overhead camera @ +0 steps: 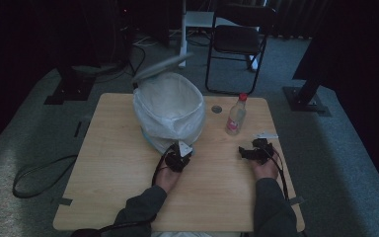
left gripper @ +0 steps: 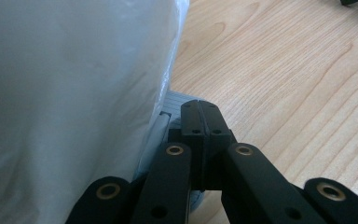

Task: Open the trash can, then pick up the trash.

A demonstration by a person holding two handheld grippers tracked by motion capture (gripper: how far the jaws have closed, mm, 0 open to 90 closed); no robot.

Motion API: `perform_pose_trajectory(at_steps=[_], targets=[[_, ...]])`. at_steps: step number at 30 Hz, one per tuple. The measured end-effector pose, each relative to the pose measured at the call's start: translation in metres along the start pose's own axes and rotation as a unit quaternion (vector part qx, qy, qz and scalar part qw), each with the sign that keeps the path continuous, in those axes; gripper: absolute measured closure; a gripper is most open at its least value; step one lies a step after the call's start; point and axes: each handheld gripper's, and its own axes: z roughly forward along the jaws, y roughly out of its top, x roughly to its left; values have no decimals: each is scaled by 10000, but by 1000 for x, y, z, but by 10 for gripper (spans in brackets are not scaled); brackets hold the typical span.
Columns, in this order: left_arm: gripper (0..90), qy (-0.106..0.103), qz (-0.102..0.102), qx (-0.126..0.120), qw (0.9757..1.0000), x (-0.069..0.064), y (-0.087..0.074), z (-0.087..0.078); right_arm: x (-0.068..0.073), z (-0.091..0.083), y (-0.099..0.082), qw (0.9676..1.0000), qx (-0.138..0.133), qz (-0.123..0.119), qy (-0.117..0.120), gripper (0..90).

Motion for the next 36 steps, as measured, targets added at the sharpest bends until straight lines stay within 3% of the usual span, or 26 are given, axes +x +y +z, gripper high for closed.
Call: perform_pose_trajectory(at_steps=[4,26,29,36], targets=[[900,-101,-114,21,9999,3,0,0,0,0,0,10000,1,-2,-1,134],[900,-103,-89,11,9999,3,0,0,-1,0,0,10000,-8,-12,18,143],[900,-107,-95,10,9999,3,0,0,0,-3,3,9999,135,-6,22,207],[900,-94,-81,14,9999,3,0,0,0,-4,6,9996,256,-147,12,211]])
